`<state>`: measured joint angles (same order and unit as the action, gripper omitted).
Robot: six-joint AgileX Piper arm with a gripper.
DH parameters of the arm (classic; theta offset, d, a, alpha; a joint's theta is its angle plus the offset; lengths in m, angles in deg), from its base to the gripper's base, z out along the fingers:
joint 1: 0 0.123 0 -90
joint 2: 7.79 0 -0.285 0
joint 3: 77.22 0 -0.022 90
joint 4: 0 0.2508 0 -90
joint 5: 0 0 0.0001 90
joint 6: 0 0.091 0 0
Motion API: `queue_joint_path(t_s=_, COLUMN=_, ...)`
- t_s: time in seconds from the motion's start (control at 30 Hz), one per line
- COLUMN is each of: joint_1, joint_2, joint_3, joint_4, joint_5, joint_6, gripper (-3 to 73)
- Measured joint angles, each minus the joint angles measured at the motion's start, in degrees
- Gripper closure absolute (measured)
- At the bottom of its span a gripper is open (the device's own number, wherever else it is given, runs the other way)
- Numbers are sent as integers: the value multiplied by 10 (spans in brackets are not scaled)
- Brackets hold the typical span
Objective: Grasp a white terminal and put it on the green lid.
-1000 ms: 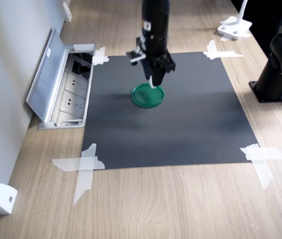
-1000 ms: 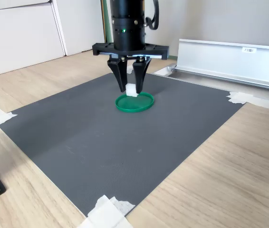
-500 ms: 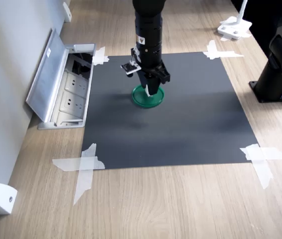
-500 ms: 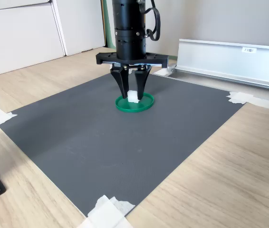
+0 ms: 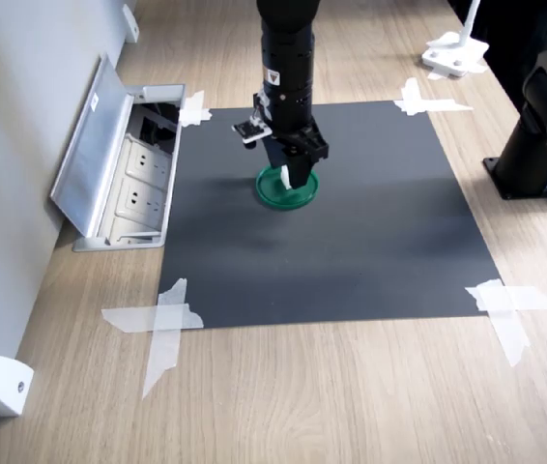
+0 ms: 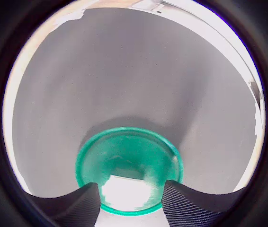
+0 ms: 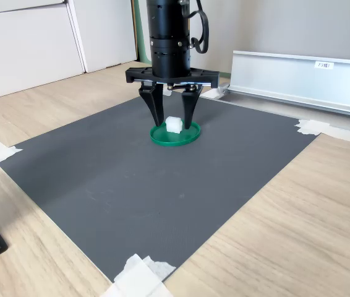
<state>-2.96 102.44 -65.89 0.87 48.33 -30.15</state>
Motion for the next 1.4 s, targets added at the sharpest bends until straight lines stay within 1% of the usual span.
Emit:
queue_joint_path(t_s=0.07, joint_1=-5, joint_2=-7, joint_3=0, joint_4=-9, joint_5=-9, joint_6=0, gripper=129)
queue_joint_path(t_s=0.17, joint_1=-18, joint_2=-39, joint_3=0, joint_4=-9, joint_5=-25, joint_6=6, gripper=135)
queue_joint_path(t_s=0.23, joint_1=-30, joint_2=-73, joint_3=0, joint_4=-9, joint_5=-41, joint_6=11, gripper=167)
queue_joint_path(t_s=0.3, joint_1=-41, joint_2=-108, joint_3=1, joint_4=-9, joint_5=-56, joint_6=18, gripper=237)
queue_joint_path(t_s=0.4, joint_1=-55, joint_2=-166, joint_3=7, joint_4=0, joint_5=-81, joint_6=39, gripper=382)
queue_joint_path(t_s=0.47, joint_1=-58, joint_2=-211, joint_3=20, joint_4=17, joint_5=-103, joint_6=64, gripper=497)
queue_joint_path(t_s=0.53, joint_1=-57, joint_2=-259, joint_3=39, joint_4=42, joint_5=-128, joint_6=92, gripper=594)
queue_joint_path(t_s=0.57, joint_1=-55, joint_2=-284, joint_3=51, joint_4=55, joint_5=-142, joint_6=105, gripper=636)
queue_joint_path(t_s=0.63, joint_1=-50, joint_2=-337, joint_3=80, joint_4=69, joint_5=-165, joint_6=123, gripper=678)
queue_joint_path(t_s=0.7, joint_1=-47, joint_2=-389, joint_3=113, joint_4=77, joint_5=-187, joint_6=132, gripper=694)
queue_joint_path(t_s=0.87, joint_1=-47, joint_2=-543, joint_3=227, joint_4=109, joint_5=-261, joint_6=147, gripper=700)
queue_joint_path(t_s=1.0, joint_1=-47, joint_2=-679, joint_3=342, joint_4=120, joint_5=-314, joint_6=148, gripper=700)
queue_joint_path(t_s=1.2, joint_1=-47, joint_2=-834, joint_3=487, joint_4=121, joint_5=-366, joint_6=149, gripper=700)
queue_joint_path(t_s=1.3, joint_1=-47, joint_2=-886, joint_3=543, joint_4=121, joint_5=-371, joint_6=149, gripper=700)
queue_joint_path(t_s=1.4, joint_1=-47, joint_2=-925, joint_3=586, joint_4=113, joint_5=-372, joint_6=149, gripper=700)
